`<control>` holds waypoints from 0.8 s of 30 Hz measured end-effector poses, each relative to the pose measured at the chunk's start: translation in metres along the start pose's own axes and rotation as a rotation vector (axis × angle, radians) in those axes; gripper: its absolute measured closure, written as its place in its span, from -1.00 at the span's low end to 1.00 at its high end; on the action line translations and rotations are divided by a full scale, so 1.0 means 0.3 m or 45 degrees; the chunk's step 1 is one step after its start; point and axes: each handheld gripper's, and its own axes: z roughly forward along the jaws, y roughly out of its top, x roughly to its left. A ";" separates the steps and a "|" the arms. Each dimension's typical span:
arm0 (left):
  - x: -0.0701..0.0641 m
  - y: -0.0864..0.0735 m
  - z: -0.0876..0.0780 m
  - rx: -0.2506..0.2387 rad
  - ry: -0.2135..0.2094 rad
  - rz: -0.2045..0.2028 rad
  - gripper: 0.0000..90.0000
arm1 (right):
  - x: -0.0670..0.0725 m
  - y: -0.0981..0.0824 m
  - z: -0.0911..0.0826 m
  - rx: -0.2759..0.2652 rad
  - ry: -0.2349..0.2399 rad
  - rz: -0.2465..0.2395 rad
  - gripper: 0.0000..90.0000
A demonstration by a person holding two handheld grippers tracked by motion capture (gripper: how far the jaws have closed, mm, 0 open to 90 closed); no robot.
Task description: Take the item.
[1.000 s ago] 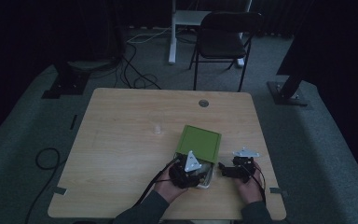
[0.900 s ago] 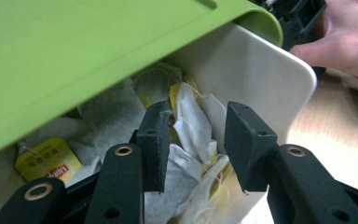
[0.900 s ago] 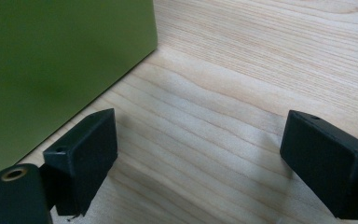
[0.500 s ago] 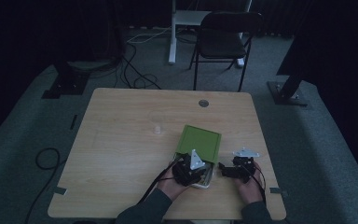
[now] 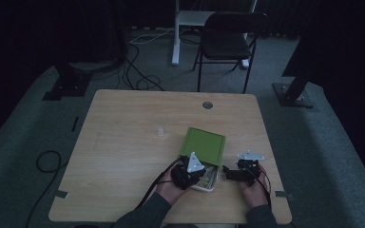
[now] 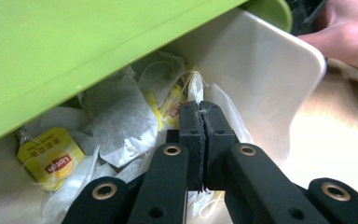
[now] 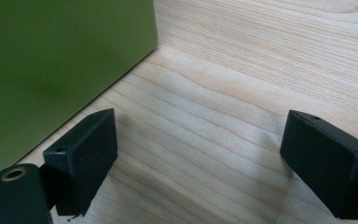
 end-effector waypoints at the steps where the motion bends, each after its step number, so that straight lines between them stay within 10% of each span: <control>1: -0.002 0.000 -0.007 -0.007 0.001 0.003 0.99 | 0.000 0.000 0.000 0.000 0.000 0.000 -0.76; 24: -0.015 0.019 -0.172 -0.109 0.013 0.049 0.98 | 0.000 0.000 0.000 0.000 0.000 0.000 -0.76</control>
